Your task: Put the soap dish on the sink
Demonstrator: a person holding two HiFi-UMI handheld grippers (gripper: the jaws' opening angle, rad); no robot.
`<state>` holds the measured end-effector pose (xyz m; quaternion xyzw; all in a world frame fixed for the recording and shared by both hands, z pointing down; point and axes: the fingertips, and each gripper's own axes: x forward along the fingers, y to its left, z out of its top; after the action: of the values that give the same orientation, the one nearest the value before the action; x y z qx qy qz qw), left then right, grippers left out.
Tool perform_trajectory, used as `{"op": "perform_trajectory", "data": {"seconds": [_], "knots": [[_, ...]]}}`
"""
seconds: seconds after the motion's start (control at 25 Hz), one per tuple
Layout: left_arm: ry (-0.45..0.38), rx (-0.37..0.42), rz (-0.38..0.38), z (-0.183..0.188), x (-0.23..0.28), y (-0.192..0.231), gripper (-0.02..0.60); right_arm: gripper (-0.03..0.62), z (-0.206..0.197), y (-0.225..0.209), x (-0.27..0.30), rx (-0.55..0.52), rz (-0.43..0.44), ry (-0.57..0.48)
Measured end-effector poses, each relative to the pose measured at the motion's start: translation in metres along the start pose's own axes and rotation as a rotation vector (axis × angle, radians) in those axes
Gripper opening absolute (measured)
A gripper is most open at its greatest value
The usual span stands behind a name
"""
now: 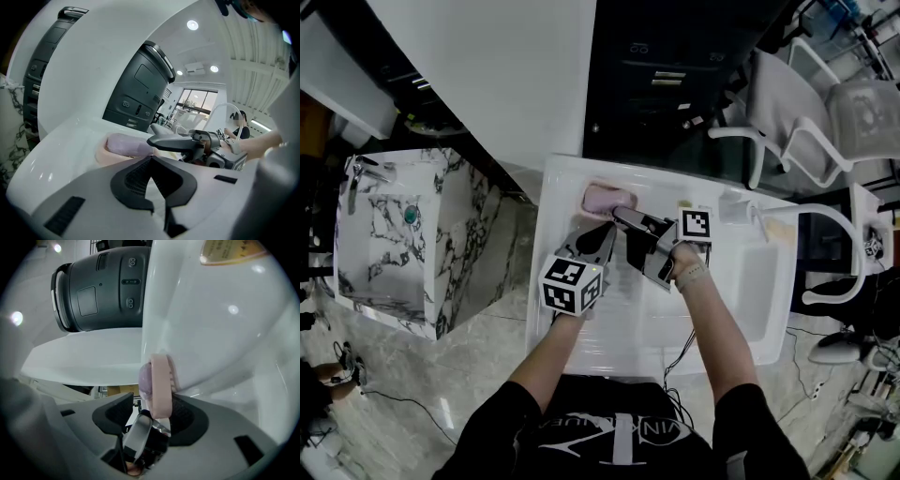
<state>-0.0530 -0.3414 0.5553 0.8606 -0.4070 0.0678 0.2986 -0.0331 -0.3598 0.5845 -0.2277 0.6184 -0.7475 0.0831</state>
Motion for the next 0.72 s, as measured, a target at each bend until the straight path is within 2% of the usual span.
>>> {"op": "perform_trajectory", "data": {"seconds": [0.4, 0.72], "knots": [[-0.020, -0.030, -0.015, 0.0018, 0.0025, -0.0016, 0.015, 0.298, 0.0010, 0.0110, 0.0001, 0.049, 0.002, -0.036], [-0.009, -0.040, -0.033, -0.0034, 0.0091, -0.0057, 0.014, 0.314, -0.0012, 0.0074, -0.0061, 0.069, -0.035, -0.073]]}}
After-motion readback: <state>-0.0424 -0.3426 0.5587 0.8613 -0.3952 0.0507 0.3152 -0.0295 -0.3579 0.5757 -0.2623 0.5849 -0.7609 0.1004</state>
